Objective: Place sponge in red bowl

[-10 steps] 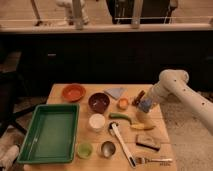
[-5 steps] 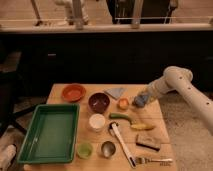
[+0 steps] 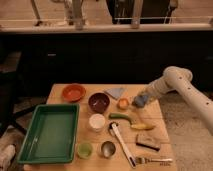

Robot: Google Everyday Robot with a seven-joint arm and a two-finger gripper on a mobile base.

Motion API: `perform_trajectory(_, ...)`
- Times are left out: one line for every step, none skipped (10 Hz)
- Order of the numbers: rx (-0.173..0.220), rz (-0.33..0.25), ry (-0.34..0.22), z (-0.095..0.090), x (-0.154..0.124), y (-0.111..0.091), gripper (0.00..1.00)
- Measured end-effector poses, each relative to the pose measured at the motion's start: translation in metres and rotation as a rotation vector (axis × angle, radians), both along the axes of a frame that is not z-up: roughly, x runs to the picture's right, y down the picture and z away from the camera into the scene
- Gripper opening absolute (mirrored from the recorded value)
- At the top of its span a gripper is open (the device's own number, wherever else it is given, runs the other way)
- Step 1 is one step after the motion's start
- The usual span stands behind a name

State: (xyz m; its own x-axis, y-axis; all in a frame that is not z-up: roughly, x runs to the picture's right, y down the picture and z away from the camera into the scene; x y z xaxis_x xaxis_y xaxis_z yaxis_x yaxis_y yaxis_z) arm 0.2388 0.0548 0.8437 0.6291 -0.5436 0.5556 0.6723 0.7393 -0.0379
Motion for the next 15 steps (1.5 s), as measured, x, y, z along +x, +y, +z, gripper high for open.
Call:
perform_trajectory(0.000, 0.003, -0.001, 0.000, 0.000, 0.000, 0.00)
perform_trajectory(0.000, 0.021, -0.011, 0.003, 0.000, 0.000, 0.00)
perform_trajectory(0.001, 0.036, -0.029, 0.009, -0.003, -0.001, 0.00)
perform_trajectory(0.006, 0.044, -0.050, 0.016, -0.011, -0.008, 0.00)
perform_trajectory(0.008, 0.051, -0.080, 0.030, -0.023, -0.021, 0.00)
perform_trajectory(0.011, 0.055, -0.100, 0.042, -0.030, -0.033, 0.00)
perform_trajectory(0.010, 0.052, -0.131, 0.059, -0.045, -0.049, 0.00)
perform_trajectory(0.013, 0.049, -0.162, 0.074, -0.061, -0.066, 0.00)
perform_trajectory(0.016, 0.046, -0.204, 0.090, -0.083, -0.083, 0.00)
perform_trajectory(0.018, 0.039, -0.243, 0.100, -0.101, -0.094, 0.00)
perform_trajectory(0.020, 0.032, -0.266, 0.105, -0.109, -0.100, 0.00)
perform_trajectory(0.022, 0.023, -0.297, 0.109, -0.119, -0.105, 0.00)
perform_trajectory(0.028, 0.018, -0.315, 0.109, -0.124, -0.107, 0.00)
perform_trajectory(0.032, 0.014, -0.325, 0.107, -0.126, -0.107, 0.00)
perform_trajectory(0.043, 0.005, -0.342, 0.099, -0.130, -0.108, 0.00)
